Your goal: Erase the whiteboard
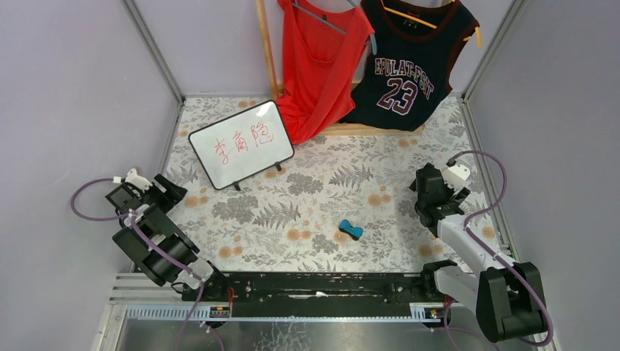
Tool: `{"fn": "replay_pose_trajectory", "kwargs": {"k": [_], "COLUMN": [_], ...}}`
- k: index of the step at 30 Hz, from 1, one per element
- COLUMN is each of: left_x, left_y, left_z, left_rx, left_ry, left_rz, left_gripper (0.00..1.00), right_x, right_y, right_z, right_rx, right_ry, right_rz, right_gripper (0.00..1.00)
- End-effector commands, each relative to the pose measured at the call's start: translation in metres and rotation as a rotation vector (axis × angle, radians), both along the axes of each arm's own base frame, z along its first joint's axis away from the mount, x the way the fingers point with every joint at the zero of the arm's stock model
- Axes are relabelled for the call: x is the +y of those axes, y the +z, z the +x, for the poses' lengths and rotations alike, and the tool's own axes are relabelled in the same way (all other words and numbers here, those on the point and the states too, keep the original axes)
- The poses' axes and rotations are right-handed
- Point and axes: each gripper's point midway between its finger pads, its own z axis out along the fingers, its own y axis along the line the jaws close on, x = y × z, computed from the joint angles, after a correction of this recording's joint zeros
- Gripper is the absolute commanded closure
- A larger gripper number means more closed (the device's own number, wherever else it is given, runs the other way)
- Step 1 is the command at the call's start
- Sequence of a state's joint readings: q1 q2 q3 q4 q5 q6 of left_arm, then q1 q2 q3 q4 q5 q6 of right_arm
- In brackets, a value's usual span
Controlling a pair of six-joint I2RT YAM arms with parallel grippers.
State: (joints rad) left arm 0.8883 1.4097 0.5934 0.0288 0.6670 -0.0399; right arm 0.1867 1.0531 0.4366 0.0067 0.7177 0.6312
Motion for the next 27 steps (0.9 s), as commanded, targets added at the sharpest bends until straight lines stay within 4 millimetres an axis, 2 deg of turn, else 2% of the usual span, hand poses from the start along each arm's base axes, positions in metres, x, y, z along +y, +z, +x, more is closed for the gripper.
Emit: {"fn": "replay_pose_trajectory", "kwargs": {"k": [1, 5, 10, 14, 23, 27], "left_x": [0.007, 0.002, 0.005, 0.006, -0.03, -0.044], "left_y": [0.01, 0.012, 0.03, 0.052, 0.116, 0.13], "left_z": [0.007, 0.009, 0.008, 0.009, 0.018, 0.018], "left_rx": [-0.046, -0.063, -0.102, -0.13, -0.23, -0.292], "left_ry": [-0.028, -0.06, -0.065, -0.071, -0.353, -0.467], "left_rz": [0.029, 0.026, 0.116, 0.155, 0.041, 0.025], "left_gripper": [0.27, 0.26, 0.19, 0.01, 0.0, 0.0], "right_x": [-0.009, -0.01, -0.008, -0.007, -0.005, -0.004], "right_y": [0.01, 0.009, 0.009, 0.009, 0.009, 0.009], "right_z": [0.001, 0.001, 0.0, 0.001, 0.004, 0.005], "right_rx": [-0.057, -0.03, -0.045, -0.047, -0.041, -0.039], "right_ry": [-0.062, -0.073, -0.058, -0.041, -0.029, -0.021], "right_rz": [-0.013, -0.015, -0.01, -0.01, -0.01, -0.01], "right_gripper": [0.01, 0.01, 0.01, 0.01, 0.0, 0.0]}}
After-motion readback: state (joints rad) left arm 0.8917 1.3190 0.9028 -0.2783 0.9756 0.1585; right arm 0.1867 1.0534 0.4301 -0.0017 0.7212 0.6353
